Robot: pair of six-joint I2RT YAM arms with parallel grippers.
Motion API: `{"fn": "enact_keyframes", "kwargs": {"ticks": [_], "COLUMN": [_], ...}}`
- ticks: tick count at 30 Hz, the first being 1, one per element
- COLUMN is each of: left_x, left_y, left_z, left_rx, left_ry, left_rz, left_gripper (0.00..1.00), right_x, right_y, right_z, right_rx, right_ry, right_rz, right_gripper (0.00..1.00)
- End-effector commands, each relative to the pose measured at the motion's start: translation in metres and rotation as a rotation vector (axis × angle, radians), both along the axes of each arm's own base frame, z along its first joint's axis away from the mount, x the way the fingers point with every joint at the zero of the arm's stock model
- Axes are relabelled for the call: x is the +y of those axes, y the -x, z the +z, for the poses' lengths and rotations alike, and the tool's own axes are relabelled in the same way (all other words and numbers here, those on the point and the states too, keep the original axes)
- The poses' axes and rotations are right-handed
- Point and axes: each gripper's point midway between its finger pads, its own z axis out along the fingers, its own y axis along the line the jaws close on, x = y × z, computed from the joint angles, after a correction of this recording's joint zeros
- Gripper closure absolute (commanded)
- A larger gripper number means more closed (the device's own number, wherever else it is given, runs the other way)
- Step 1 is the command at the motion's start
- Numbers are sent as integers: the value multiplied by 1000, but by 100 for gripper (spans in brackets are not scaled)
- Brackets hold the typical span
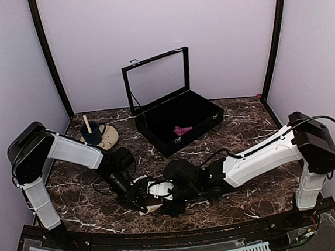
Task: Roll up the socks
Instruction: Roll the sock at the center of the board.
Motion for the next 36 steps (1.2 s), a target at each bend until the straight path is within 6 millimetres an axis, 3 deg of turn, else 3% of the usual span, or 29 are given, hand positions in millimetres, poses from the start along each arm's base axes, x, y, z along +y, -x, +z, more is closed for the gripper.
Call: {"fn": "enact_keyframes", "kwargs": {"ticks": [1,9,22,26,32,36], "left_x": [3,7,12,13,13,13], "left_y": [3,8,11,10,7,6], "left_z": [-1,-4,-6,-5,-5,-4], "left_rx": [36,54,64,60,58,58], "left_ry": [2,-9,-26,-26,-19,-13], "left_rz": [4,14,32,35,41,44], "left_gripper": [100,100,100,100,100,100], "right_x": [15,20,27,23,18,19], "right_y": [6,5,3,7,5,5], "right_z": [3,-8,-14,-21,-26,-29], "right_rx": [-10,-4,45,69,84,100], "right_ry": [-27,-22,-34,-15,-2,5], "right_rz": [62,95,124,133,116,123], "right_gripper": [28,40,90,90,77,78]}}
